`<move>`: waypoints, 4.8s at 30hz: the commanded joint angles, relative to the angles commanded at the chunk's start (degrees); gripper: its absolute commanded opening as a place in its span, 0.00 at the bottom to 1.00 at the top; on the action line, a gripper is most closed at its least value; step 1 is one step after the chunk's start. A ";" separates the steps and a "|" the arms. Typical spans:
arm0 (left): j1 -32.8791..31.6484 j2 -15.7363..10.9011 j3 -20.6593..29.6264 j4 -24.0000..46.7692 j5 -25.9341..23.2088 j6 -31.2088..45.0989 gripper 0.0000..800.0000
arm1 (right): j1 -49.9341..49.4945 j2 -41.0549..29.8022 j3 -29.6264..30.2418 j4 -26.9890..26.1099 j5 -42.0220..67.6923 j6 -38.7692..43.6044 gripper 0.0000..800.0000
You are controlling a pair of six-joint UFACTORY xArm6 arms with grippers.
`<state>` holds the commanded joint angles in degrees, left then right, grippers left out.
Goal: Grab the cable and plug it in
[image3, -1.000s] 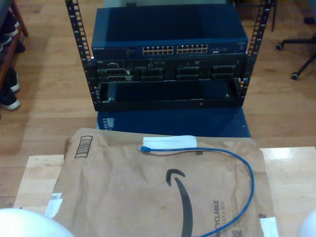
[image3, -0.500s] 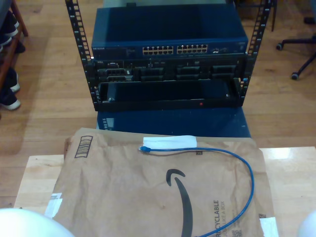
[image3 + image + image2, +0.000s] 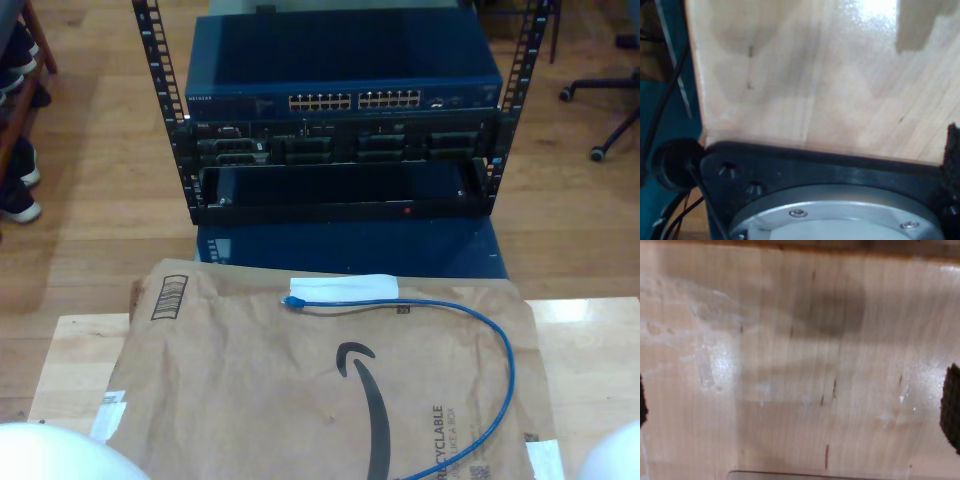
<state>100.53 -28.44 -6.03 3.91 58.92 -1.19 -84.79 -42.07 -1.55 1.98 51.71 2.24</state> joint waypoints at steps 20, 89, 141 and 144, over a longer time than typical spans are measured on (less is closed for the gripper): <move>-23.21 -3.16 -18.90 -0.18 27.96 -22.68 1.00 | 9.58 -0.79 -12.31 0.26 10.81 15.65 0.99; -98.20 24.79 -50.46 -18.46 14.42 -86.86 1.00 | 114.64 62.59 -68.22 0.18 -8.18 117.98 0.90; -92.92 25.76 -55.91 -61.71 35.08 -69.27 0.99 | 106.81 23.65 -53.71 24.62 11.43 109.71 0.02; -92.92 25.76 -55.82 -64.35 37.45 -67.25 0.99 | 106.81 23.21 -53.54 28.92 11.60 107.25 0.02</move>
<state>7.60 -2.68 -61.86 -60.44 96.37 -68.44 22.02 -18.86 -55.09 30.90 63.32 109.49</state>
